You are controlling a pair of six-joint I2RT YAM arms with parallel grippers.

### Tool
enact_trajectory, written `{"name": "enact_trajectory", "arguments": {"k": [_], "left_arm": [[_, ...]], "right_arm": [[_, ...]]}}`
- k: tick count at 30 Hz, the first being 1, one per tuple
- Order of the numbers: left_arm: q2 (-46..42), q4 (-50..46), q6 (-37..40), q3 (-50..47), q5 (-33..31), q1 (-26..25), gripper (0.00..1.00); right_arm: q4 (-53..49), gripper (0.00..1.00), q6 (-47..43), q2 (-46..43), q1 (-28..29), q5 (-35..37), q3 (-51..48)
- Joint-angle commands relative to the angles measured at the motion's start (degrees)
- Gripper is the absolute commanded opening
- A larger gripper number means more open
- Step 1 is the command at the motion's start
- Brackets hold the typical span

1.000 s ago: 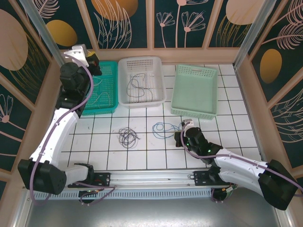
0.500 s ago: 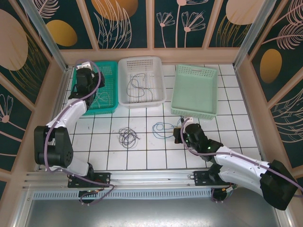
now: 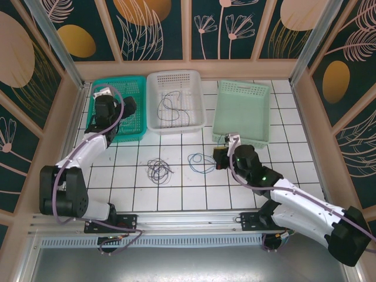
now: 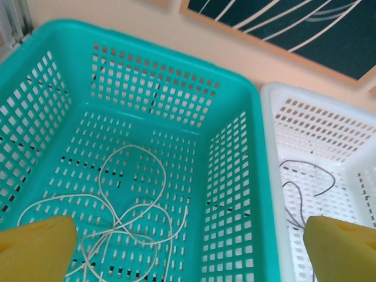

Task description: Untangle the cables

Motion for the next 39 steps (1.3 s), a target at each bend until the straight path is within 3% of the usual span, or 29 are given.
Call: {"name": "enact_trajectory", "arguments": {"k": [1, 16, 25, 30, 39], "left_arm": [[-4.0, 2.55, 0.66, -1.63, -2.34, -2.13, 0.99], [-9.75, 6.09, 2.49, -6.78, 1.65, -6.79, 0.98], [-10.85, 8.45, 1.26, -9.12, 5.45, -8.14, 0.99], [-11.81, 9.29, 1.22, -10.4, 5.97, -9.99, 0.98], [-15.35, 10.13, 1.16, -13.1, 5.67, -10.44, 0.98]], "right_arm": [[-1.5, 0.0, -3.69, -1.43, -0.35, -0.8, 5.88], [-1.14, 0.0, -15.41, -2.94, -0.21, -1.69, 24.35], [-1.2, 0.0, -19.28, 0.86, -1.35, 10.1, 24.75], [4.25, 0.0, -19.3, 2.63, -8.32, 8.58, 18.07], [16.45, 0.0, -16.48, 12.48, -28.82, -7.17, 8.99]]}}
